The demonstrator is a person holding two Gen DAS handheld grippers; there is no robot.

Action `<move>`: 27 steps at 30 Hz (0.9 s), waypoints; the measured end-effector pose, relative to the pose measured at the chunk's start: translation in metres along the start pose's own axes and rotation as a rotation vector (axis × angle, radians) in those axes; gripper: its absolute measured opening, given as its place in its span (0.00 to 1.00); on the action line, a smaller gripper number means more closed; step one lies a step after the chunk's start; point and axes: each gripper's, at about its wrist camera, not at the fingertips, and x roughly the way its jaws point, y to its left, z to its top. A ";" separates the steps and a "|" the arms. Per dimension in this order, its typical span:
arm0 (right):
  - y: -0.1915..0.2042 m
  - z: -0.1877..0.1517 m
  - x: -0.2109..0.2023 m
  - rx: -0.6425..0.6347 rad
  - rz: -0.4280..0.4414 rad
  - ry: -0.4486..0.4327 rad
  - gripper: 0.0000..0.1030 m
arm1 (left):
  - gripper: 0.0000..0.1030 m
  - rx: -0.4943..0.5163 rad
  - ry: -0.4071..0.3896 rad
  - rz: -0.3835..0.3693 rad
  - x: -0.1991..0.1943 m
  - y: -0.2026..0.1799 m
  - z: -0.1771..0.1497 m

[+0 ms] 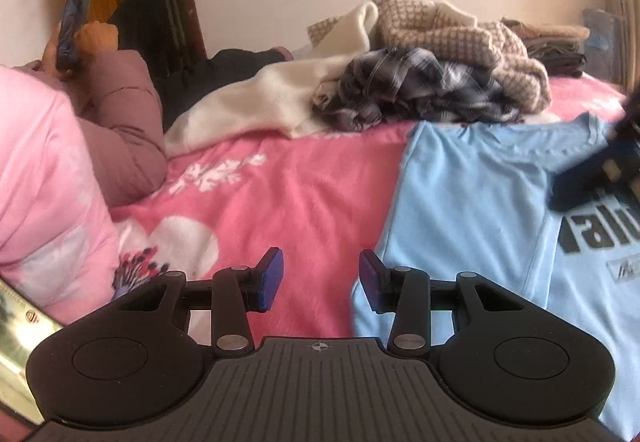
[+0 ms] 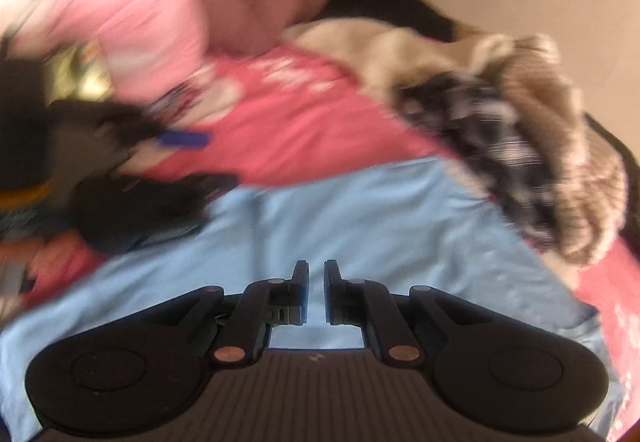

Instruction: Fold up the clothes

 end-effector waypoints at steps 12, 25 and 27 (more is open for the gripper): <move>-0.099 0.091 0.096 0.150 -0.043 0.050 0.21 | 0.36 -0.095 0.112 -0.158 0.041 -0.007 -0.001; -0.098 0.128 0.203 0.036 -0.019 0.392 0.24 | 0.27 -0.036 0.078 -0.156 0.037 -0.017 -0.008; -0.102 0.127 0.199 0.051 -0.061 0.375 0.05 | 0.27 -0.033 0.077 -0.157 0.037 -0.017 -0.008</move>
